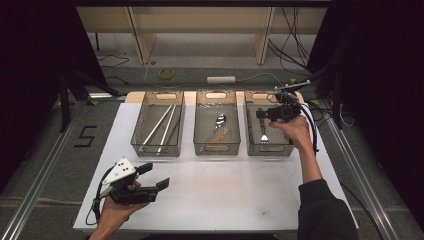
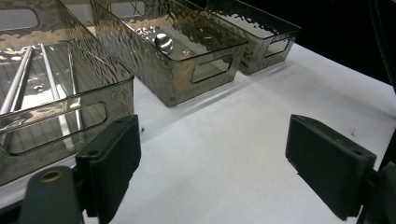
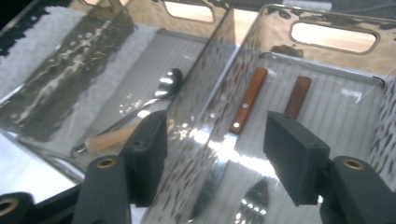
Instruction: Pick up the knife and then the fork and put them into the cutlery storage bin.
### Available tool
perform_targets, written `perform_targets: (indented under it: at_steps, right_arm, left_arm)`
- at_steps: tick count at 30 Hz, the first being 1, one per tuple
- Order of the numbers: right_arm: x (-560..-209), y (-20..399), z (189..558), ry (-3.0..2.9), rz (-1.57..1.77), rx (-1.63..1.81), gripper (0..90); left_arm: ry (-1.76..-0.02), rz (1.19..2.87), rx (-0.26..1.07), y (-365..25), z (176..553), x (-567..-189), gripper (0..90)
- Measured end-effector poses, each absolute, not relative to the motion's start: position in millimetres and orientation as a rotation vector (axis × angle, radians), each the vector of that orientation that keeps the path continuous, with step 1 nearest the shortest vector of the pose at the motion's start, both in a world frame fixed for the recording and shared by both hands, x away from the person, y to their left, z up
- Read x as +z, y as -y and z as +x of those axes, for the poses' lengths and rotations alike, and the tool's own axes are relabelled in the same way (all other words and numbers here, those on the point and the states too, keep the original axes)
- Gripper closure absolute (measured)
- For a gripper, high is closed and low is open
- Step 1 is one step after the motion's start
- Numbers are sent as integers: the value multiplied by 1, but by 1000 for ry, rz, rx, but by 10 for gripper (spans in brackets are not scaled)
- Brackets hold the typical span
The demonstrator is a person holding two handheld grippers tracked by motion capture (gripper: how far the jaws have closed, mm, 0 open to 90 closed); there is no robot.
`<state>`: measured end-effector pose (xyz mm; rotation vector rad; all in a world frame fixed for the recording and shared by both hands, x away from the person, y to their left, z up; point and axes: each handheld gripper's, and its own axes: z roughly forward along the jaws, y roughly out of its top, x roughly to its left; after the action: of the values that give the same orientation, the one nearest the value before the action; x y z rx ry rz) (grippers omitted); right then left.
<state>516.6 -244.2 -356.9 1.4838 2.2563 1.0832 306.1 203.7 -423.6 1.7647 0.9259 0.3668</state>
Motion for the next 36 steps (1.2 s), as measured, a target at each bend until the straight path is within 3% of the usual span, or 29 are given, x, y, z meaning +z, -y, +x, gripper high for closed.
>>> perform_targets:
  at_steps: [12, 21, 36]
  right_arm:
    - [-354, 235, 462, -2204, 1354, 1247, 356]
    - [-372, 228, 412, -2182, 1247, 1366, 318]
    - [-395, 217, 369, -2194, 1150, 1509, 283]
  left_arm:
    - [-930, 1758, 356, -204, 307, -424, 176]
    - [-931, 1744, 343, -204, 307, -424, 173]
    - [-935, 1731, 311, -202, 310, -424, 167]
